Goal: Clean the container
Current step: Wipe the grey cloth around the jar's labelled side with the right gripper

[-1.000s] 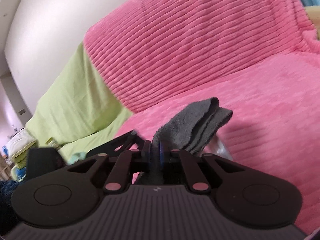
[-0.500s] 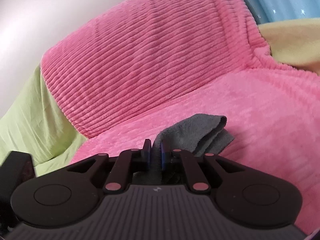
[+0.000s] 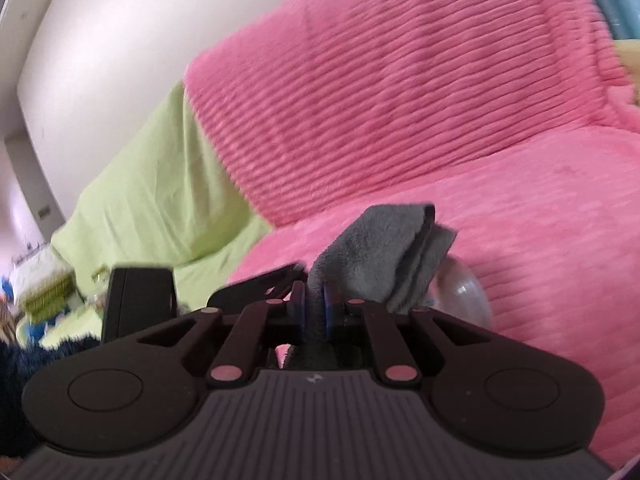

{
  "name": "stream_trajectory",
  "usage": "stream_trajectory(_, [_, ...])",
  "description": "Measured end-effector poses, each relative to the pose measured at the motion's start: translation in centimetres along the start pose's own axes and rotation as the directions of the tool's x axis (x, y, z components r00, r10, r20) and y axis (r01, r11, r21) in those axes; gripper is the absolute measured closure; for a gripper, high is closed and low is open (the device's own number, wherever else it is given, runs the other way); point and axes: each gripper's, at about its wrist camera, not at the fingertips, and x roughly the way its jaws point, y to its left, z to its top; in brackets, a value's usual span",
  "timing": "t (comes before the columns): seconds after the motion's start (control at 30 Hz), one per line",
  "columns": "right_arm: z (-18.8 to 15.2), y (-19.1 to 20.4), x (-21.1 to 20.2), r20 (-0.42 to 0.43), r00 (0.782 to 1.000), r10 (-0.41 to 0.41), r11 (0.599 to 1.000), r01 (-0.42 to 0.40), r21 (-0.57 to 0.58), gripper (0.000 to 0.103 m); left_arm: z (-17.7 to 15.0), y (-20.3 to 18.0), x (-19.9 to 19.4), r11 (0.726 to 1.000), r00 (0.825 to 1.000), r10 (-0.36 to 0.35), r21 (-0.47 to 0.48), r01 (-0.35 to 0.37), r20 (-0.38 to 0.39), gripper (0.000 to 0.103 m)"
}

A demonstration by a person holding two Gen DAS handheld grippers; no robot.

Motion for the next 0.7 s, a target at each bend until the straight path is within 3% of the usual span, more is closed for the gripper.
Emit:
stream_trajectory(0.17, [0.3, -1.9, 0.8, 0.025, 1.0, -0.007, 0.996, 0.005, 0.092, 0.098, -0.3, 0.2, 0.0, 0.999, 1.0, -0.018, -0.028, 0.017, -0.012, 0.018])
stream_trajectory(0.3, [0.7, -2.9, 1.2, 0.072, 0.991, -0.11, 0.991, 0.104, 0.083, 0.098, -0.5, -0.1, -0.2, 1.0, 1.0, -0.013, -0.011, 0.013, -0.01, 0.018])
stream_trajectory(0.4, [0.7, -3.4, 1.1, 0.108, 0.971, -0.211, 0.976, 0.204, 0.071, 0.098, -0.7, -0.1, -0.3, 1.0, 1.0, -0.015, -0.01, 0.015, -0.005, 0.018])
stream_trajectory(0.53, [0.9, -3.4, 1.2, 0.116, 0.961, -0.251, 0.967, 0.244, 0.069, 0.098, -0.8, -0.1, -0.6, 1.0, 1.0, -0.017, -0.013, 0.017, 0.002, 0.018])
stream_trajectory(0.63, [1.0, -3.6, 1.1, 0.112, 0.962, -0.25, 0.967, 0.241, 0.086, 0.098, -0.9, 1.4, -0.6, 0.985, 0.995, -0.099, -0.144, 0.096, -0.012, 0.018])
stream_trajectory(0.7, [0.9, -3.8, 0.6, 0.107, 0.963, -0.246, 0.967, 0.236, 0.1, 0.098, -1.2, 3.5, -0.5, 0.925, 0.977, -0.214, -0.319, 0.207, 0.012, 0.018])
